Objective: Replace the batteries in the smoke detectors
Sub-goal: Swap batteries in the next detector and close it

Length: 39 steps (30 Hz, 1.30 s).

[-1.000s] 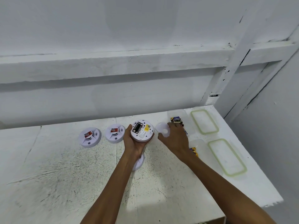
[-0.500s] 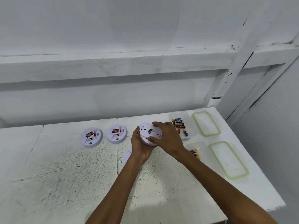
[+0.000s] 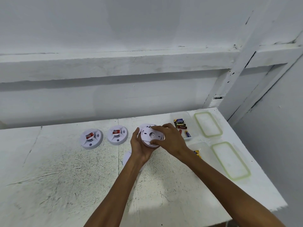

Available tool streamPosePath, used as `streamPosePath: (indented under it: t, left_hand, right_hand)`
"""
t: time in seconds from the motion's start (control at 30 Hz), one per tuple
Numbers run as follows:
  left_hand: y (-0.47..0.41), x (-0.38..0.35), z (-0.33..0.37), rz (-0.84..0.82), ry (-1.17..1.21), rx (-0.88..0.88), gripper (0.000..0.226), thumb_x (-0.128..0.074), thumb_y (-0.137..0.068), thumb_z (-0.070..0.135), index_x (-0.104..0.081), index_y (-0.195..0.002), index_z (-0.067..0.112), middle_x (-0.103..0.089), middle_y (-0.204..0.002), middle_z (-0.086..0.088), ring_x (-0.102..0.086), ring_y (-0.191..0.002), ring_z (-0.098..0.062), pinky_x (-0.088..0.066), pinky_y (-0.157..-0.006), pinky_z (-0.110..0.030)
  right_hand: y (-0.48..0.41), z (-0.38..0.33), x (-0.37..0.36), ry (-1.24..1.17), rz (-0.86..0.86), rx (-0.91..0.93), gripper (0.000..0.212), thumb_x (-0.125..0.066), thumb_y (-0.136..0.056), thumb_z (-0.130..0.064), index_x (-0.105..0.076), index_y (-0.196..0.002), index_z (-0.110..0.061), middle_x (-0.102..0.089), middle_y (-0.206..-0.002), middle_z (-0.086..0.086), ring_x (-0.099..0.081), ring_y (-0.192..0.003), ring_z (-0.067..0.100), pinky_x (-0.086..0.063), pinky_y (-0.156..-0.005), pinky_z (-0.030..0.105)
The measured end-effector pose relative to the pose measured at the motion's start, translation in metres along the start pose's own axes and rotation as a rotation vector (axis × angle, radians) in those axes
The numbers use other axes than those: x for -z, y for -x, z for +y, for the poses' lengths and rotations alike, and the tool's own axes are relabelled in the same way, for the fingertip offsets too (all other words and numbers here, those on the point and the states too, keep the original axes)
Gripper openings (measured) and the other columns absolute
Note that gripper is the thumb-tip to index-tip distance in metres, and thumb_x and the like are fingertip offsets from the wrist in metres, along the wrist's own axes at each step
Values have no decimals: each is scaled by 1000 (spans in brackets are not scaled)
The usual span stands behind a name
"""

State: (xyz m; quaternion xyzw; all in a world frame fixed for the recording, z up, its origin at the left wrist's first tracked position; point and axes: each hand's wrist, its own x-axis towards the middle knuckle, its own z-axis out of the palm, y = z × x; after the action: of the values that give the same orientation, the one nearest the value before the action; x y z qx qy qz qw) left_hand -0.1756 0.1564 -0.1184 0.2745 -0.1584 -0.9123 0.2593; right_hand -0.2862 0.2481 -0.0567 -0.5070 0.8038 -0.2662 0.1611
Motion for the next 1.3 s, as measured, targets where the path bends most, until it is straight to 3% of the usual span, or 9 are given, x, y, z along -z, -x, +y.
streamPosePath:
  t: [0.13, 0.67, 0.77, 0.87, 0.97, 1.07, 1.17, 1.23, 1.3]
  left_hand:
    - [0, 0, -2, 5, 20, 8, 51, -45, -99, 47, -66, -123, 7, -68, -122, -21, -63, -110, -35, -47, -97, -49]
    - [-6, 4, -8, 33, 41, 0, 56, -43, -100, 44, -57, -139, 7, -61, -135, -22, -57, -122, -36, -48, -98, -47]
    - [-5, 3, -9, 12, 17, -4, 56, -47, -98, 46, -56, -138, 7, -61, -133, -20, -55, -123, -35, -46, -100, -47]
    - [-4, 2, -10, -15, -19, -29, 47, -62, -92, 28, -57, -134, 7, -62, -128, -20, -62, -113, -32, -54, -90, -45]
    - [-4, 3, -11, -1, -48, -61, 47, -65, -91, 14, -56, -136, 4, -66, -124, -22, -68, -107, -32, -60, -82, -45]
    - [-5, 1, -7, 6, -64, -94, 46, -65, -90, 14, -57, -134, 4, -67, -126, -22, -67, -109, -33, -58, -91, -47]
    - [-8, 3, -6, 8, -63, -140, 58, -67, -90, 16, -50, -143, -1, -61, -137, -27, -61, -121, -37, -52, -103, -51]
    - [-9, 3, -9, 13, -83, -171, 65, -65, -89, 21, -46, -146, -3, -58, -140, -28, -58, -125, -39, -50, -105, -52]
    - [-9, 3, -13, 24, -96, -202, 65, -64, -90, 22, -45, -147, -4, -57, -141, -29, -58, -126, -39, -51, -105, -52]
  right_hand:
    - [-1, -1, -2, -59, 45, -76, 69, -80, -74, -48, -57, -137, -31, -60, -121, 5, -54, -110, 20, -38, -85, 24]
    - [-1, 1, -7, 17, 35, -73, 67, -78, -74, -54, -58, -135, -33, -63, -113, 6, -57, -103, 19, -39, -80, 24]
    - [0, 1, -7, 34, 41, -72, 65, -78, -75, -51, -59, -134, -31, -59, -121, 7, -56, -109, 20, -36, -81, 22]
    - [-3, 2, -8, 36, 43, -45, 65, -77, -75, -51, -60, -134, -30, -58, -131, 6, -55, -118, 22, -42, -92, 28]
    - [-5, 7, -11, -163, 62, -27, 69, -81, -72, -50, -60, -134, -29, -65, -127, -6, -59, -113, 10, -47, -93, 22]
    - [-4, 10, -11, -467, 174, -104, 59, -78, -81, -45, -59, -133, -24, -60, -129, -13, -57, -113, 2, -49, -90, 17]
    - [-9, 12, -9, -660, 112, -379, 32, -61, -96, -43, -65, -115, -18, -66, -121, -2, -65, -103, 14, -57, -86, 28]
    - [-12, 12, -6, -800, 11, -517, 29, -56, -99, -41, -68, -95, -15, -70, -110, 11, -69, -90, 21, -60, -76, 31]
    - [-13, 15, -4, -888, -21, -564, 31, -58, -98, -39, -70, -94, -11, -71, -105, 14, -70, -84, 21, -60, -69, 30]
